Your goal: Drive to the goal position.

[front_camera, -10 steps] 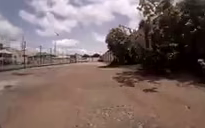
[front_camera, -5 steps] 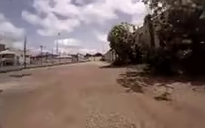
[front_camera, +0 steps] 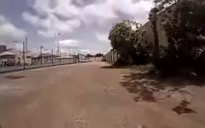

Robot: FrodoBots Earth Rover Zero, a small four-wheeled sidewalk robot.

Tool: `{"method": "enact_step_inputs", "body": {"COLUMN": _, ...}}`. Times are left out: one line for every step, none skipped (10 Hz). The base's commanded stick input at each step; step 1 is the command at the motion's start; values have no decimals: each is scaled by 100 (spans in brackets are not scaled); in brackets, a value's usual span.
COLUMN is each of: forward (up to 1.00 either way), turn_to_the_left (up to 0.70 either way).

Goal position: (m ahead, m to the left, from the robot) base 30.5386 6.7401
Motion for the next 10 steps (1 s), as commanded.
{"method": "enact_step_inputs", "body": {"forward": 85, "turn_to_the_left": 0}}
{"method": "enact_step_inputs", "body": {"forward": 85, "turn_to_the_left": 0}}
{"method": "enact_step_inputs", "body": {"forward": 85, "turn_to_the_left": 0}}
{"method": "enact_step_inputs", "body": {"forward": 85, "turn_to_the_left": 0}}
{"method": "enact_step_inputs", "body": {"forward": 85, "turn_to_the_left": 0}}
{"method": "enact_step_inputs", "body": {"forward": 85, "turn_to_the_left": 0}}
{"method": "enact_step_inputs", "body": {"forward": 85, "turn_to_the_left": 0}}
{"method": "enact_step_inputs", "body": {"forward": 85, "turn_to_the_left": 0}}
{"method": "enact_step_inputs", "body": {"forward": 85, "turn_to_the_left": 0}}
{"method": "enact_step_inputs", "body": {"forward": 85, "turn_to_the_left": 0}}
